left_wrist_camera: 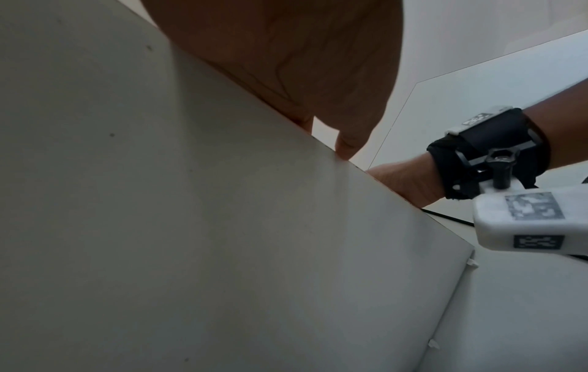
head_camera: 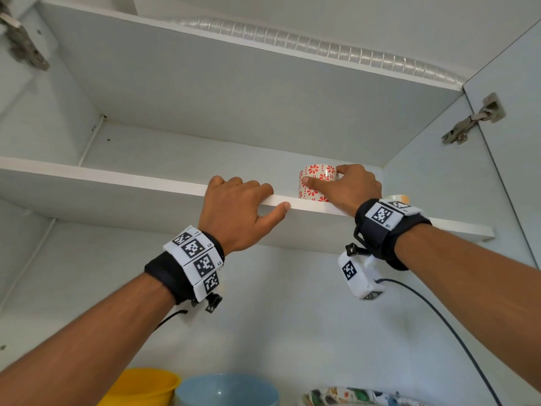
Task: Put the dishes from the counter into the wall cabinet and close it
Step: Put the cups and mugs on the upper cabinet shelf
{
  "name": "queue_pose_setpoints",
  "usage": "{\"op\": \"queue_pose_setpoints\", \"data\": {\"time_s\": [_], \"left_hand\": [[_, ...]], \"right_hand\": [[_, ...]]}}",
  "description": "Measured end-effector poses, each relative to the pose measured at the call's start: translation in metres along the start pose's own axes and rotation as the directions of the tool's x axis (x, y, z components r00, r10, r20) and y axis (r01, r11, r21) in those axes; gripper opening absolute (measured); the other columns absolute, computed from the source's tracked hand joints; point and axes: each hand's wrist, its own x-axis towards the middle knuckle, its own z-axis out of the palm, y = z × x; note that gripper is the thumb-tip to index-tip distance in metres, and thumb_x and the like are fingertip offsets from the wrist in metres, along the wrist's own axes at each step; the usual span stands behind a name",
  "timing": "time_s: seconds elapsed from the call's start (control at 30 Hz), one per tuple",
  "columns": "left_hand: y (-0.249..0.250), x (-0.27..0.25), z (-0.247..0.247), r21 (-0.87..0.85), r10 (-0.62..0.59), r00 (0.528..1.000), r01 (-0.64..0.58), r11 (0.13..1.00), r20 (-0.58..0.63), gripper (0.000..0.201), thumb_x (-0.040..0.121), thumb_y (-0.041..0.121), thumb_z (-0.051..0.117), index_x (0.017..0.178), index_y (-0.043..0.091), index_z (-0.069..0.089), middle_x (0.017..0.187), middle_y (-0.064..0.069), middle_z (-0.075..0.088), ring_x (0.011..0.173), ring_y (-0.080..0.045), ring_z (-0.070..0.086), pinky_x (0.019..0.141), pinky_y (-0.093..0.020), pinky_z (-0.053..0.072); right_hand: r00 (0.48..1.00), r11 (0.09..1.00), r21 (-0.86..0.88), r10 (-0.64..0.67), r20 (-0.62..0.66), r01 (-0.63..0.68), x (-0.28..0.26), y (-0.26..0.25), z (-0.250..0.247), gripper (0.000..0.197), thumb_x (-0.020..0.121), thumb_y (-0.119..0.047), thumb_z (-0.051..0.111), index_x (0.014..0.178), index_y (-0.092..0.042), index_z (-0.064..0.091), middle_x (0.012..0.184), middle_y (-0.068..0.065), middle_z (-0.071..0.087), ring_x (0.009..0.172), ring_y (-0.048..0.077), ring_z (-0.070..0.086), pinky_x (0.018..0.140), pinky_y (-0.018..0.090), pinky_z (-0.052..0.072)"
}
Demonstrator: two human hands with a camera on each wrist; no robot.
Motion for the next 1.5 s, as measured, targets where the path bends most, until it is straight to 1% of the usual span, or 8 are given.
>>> {"op": "queue_pose_setpoints", "data": {"time_s": [0.1,0.27,0.73,0.9,0.97,1.07,1.27,1.5], "left_hand": [[0.0,0.0,0.0,0.001,0.004,1.0,-0.004,1.0,0.012,0.053,0.091,0.068,0.028,0.086,0.028,0.063,0.066,0.007,0.057,0.065,-0.019,0.05,0.071,-0.035,0.031],[-0.001,0.0,0.0,0.003,0.023,1.0,-0.023,1.0,0.012,0.052,0.092,0.067,0.028,0.088,0.029,0.063,0.068,0.008,0.058,0.065,-0.018,0.048,0.07,-0.034,0.028],[-0.009,-0.001,-0.008,0.002,0.097,0.977,-0.099,0.995,0.19,0.062,0.089,0.072,0.019,0.111,0.029,0.058,0.093,0.011,0.062,0.081,-0.017,0.053,0.077,-0.036,0.031],[-0.012,-0.006,-0.014,-0.022,0.161,0.942,-0.161,0.987,0.294,0.079,0.086,0.075,0.02,0.152,0.032,0.024,0.147,0.0,0.044,0.135,-0.024,0.038,0.108,-0.045,0.026],[-0.011,-0.014,-0.016,-0.021,0.195,0.921,-0.199,0.98,0.337,0.084,0.086,0.075,0.026,0.156,0.033,0.006,0.163,-0.007,0.012,0.15,-0.028,0.006,0.119,-0.05,0.008],[-0.007,-0.031,-0.022,-0.046,0.214,0.894,-0.213,0.976,0.394,0.088,0.087,0.074,0.033,0.156,0.032,-0.002,0.164,-0.009,-0.008,0.15,-0.027,-0.015,0.119,-0.053,-0.006],[0.02,-0.074,-0.063,-0.419,0.105,0.915,0.075,0.905,0.39,0.074,0.084,0.067,0.038,0.149,0.033,0.028,0.139,0.001,0.053,0.128,-0.022,0.048,0.104,-0.048,0.038],[0.053,-0.164,-0.117,-0.554,0.126,0.856,0.206,0.807,0.502,0.051,0.087,0.062,0.047,0.131,0.036,0.05,0.123,0.013,0.059,0.114,-0.013,0.052,0.094,-0.042,0.046]], "right_hand": [[0.996,0.999,0.026,-0.019,-0.09,0.022,-0.004,0.001,0.001,0.089,0.062,-0.08,0.068,0.129,-0.023,0.057,0.126,0.003,0.064,0.112,0.027,0.06,0.091,0.036,0.046],[0.936,0.958,-0.01,-0.281,-0.212,0.286,-0.015,0.004,0.0,0.023,0.083,-0.045,0.068,0.084,-0.024,0.06,0.094,0.0,0.056,0.086,0.023,0.059,0.071,0.03,0.041],[0.963,0.95,-0.194,-0.261,-0.069,0.244,-0.04,0.019,-0.002,0.05,0.098,-0.04,0.04,0.063,-0.013,0.062,0.062,0.002,0.059,0.064,0.027,0.056,0.055,0.03,0.039],[0.927,0.895,-0.282,-0.373,-0.043,0.347,-0.075,0.034,-0.011,0.055,0.099,-0.049,0.023,0.105,-0.021,0.069,0.105,0.006,0.071,0.099,0.031,0.062,0.085,0.044,0.045],[0.933,0.88,-0.319,-0.357,0.046,0.353,-0.092,0.043,-0.018,0.057,0.097,-0.055,0.025,0.141,-0.027,0.047,0.145,0.006,0.05,0.133,0.029,0.046,0.106,0.051,0.036],[0.928,0.861,-0.355,-0.307,0.21,0.364,-0.118,0.058,-0.031,0.07,0.095,-0.061,0.031,0.155,-0.033,0.012,0.164,0.002,0.01,0.149,0.026,0.014,0.109,0.053,0.033],[0.923,0.869,-0.393,-0.163,0.348,0.302,-0.182,0.069,-0.061,0.046,0.089,-0.048,0.057,0.133,-0.034,0.053,0.155,-0.003,0.032,0.137,0.021,0.031,0.097,0.043,0.046],[0.909,0.939,-0.25,-0.122,0.398,0.235,-0.281,0.066,-0.073,0.021,0.088,-0.045,0.061,0.106,-0.035,0.067,0.12,-0.014,0.053,0.109,0.01,0.047,0.071,0.032,0.044]]}}
